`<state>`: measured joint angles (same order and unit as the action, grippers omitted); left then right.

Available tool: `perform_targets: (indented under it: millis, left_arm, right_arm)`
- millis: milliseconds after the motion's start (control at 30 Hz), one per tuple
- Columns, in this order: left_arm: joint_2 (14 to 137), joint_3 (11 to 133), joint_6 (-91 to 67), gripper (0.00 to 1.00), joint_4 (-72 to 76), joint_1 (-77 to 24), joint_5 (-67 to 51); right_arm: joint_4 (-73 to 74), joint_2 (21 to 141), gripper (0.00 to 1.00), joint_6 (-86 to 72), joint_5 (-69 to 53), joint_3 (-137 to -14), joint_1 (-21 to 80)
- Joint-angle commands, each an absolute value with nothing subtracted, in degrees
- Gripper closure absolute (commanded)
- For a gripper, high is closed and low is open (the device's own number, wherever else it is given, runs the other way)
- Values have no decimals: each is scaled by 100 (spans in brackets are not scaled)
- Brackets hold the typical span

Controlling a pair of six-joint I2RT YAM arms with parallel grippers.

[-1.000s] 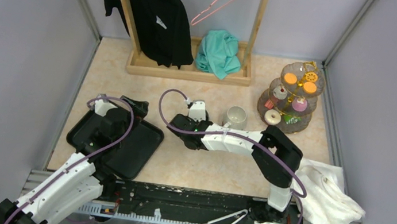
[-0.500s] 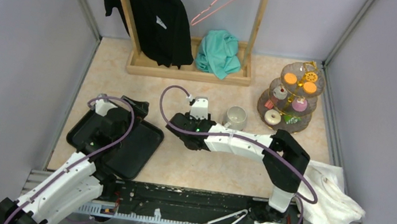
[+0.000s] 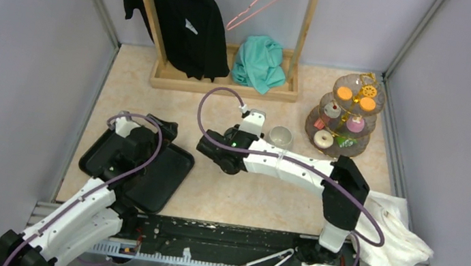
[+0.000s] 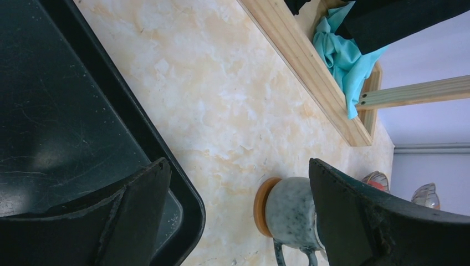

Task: Serve the afternoon tea
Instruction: Place the cup on the coaster, then adjust the cup on the coaster.

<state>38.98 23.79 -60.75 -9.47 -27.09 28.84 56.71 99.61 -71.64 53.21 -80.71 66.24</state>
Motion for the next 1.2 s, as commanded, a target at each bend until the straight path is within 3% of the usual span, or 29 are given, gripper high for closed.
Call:
perform_targets:
  millis: [0, 167, 533, 1167]
  left_arm:
    - [3976, 2517, -5982, 1, -899, -2664, 2883]
    - [4008, 2488, -5975, 1, -870, -2671, 2849]
    - [4088, 2437, -5933, 1, -769, -2665, 2840]
    - [4196, 2364, -5911, 1, -635, -2664, 2847]
  right_arm:
    - [7604, 10281, 60, -8889, 5999, -8835, 6671]
    - [8557, 10661, 52, -9592, 6089, -9200, 6619]
    - [5783, 9557, 51, -7754, 5496, -7440, 5877]
    - [4972, 9948, 51, -7093, 4981, -7261, 5212]
